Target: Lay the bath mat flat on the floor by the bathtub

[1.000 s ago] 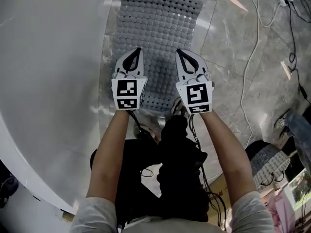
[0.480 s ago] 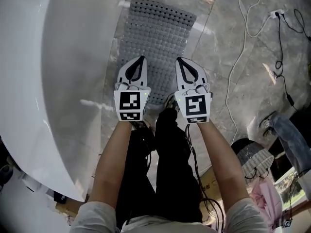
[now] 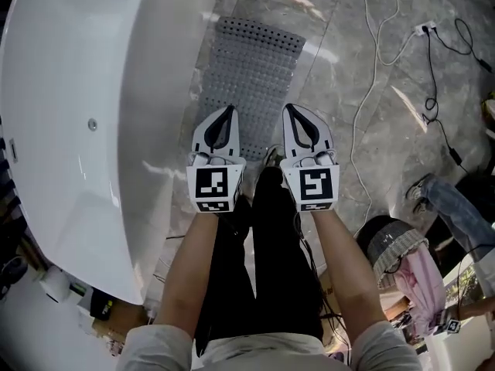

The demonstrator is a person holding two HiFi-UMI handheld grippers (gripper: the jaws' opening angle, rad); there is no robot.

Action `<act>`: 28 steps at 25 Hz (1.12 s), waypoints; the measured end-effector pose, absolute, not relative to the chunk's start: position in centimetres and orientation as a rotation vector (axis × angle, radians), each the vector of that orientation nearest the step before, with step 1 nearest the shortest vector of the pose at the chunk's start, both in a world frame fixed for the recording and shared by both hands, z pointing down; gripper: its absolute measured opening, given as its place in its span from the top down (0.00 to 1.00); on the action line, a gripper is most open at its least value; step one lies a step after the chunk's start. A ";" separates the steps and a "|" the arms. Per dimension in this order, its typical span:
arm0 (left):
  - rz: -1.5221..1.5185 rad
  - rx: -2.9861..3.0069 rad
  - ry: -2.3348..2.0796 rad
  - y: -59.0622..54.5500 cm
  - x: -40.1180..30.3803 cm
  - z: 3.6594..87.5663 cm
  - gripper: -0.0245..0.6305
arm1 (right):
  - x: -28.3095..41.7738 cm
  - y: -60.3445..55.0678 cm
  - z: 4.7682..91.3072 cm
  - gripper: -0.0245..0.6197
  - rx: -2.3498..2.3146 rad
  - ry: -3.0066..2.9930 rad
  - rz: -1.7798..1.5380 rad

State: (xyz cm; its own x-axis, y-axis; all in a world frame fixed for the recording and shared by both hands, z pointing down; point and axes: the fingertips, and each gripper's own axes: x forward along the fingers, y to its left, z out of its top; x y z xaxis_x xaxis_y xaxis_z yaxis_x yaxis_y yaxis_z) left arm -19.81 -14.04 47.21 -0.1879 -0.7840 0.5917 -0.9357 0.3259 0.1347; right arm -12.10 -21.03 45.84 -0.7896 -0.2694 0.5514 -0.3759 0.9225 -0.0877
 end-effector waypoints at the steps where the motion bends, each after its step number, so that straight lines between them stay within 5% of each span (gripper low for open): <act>1: 0.339 1.500 -2.031 -13.8 -19.8 46.3 0.95 | -12.1 -20.8 44.7 0.95 0.463 -2.534 0.267; 28: 0.223 1.669 -2.161 0.1 -16.4 19.9 0.95 | -9.1 -6.3 18.2 0.95 0.623 -2.707 0.147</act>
